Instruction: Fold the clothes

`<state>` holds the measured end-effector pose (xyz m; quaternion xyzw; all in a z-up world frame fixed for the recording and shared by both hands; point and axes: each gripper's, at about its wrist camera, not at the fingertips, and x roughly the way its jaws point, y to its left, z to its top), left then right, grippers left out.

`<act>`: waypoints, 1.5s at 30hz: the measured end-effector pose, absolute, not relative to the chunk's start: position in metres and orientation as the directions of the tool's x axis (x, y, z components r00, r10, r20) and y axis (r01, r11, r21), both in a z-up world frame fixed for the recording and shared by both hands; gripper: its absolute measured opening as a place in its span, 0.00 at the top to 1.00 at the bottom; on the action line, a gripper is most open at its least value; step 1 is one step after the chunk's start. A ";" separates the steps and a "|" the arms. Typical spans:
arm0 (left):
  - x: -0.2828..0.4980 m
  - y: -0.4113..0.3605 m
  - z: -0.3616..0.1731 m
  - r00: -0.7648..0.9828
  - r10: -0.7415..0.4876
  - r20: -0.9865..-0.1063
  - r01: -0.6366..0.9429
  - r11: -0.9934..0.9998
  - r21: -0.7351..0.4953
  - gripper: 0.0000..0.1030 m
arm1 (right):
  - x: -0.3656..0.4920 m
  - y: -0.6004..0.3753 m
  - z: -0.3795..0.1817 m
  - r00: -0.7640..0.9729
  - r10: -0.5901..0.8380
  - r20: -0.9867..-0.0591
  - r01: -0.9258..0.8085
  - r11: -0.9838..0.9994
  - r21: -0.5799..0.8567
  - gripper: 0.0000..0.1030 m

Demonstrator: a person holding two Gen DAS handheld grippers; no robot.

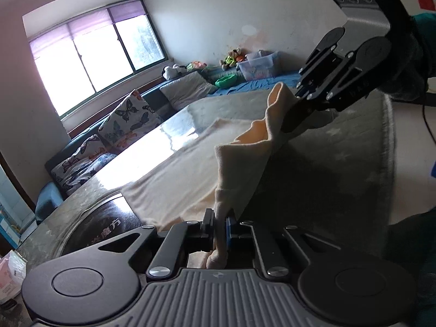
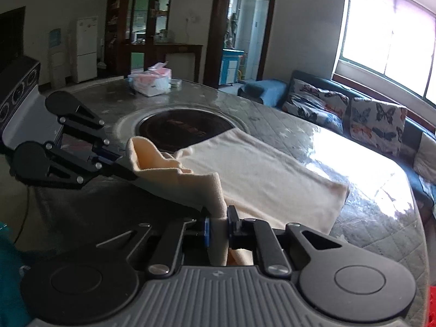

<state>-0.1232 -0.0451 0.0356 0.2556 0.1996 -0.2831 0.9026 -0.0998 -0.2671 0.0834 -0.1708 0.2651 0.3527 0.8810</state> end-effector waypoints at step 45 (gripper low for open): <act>0.040 -0.056 0.030 0.844 -0.054 -0.533 0.240 0.928 0.286 0.71 | 0.008 -0.291 0.057 0.732 0.316 -0.604 -0.390 0.921 0.009 0.75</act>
